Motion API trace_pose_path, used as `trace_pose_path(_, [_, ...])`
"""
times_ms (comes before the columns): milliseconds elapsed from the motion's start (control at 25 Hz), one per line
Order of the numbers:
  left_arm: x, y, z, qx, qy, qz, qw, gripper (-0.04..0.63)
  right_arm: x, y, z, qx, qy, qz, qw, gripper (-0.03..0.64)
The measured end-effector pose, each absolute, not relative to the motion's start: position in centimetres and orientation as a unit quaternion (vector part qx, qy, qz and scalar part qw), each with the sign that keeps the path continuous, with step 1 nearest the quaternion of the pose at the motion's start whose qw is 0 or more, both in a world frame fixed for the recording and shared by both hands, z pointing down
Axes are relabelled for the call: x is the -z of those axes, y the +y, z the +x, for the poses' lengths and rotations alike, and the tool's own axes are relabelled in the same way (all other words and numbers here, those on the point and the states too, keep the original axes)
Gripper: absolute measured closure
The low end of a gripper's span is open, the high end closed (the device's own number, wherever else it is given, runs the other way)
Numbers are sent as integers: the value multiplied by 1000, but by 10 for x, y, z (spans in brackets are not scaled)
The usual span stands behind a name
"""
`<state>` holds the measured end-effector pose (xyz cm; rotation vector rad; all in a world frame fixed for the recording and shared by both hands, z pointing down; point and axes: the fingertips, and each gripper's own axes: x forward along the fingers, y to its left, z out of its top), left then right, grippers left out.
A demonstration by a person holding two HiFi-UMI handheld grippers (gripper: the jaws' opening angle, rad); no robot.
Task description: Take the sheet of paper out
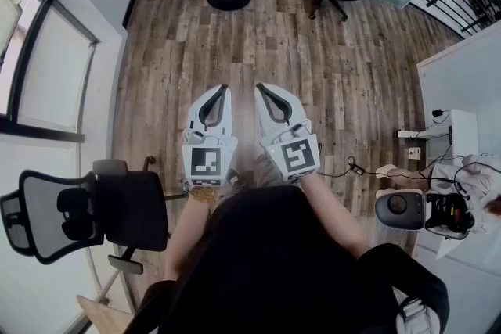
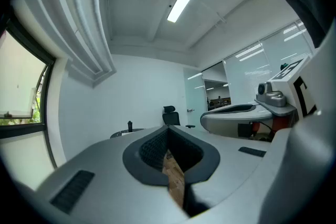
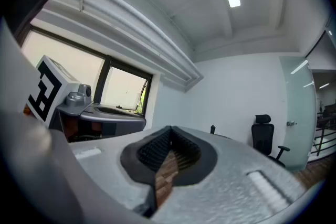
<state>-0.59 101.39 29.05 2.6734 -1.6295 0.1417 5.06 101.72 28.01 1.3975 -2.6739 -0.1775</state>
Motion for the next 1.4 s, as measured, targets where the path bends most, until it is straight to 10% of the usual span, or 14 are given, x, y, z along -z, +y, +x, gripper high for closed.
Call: trace_pose_path(1400, [-324,565,75,-102,-503,857,-31,600,-324,564,128,26,-900,433,53,618])
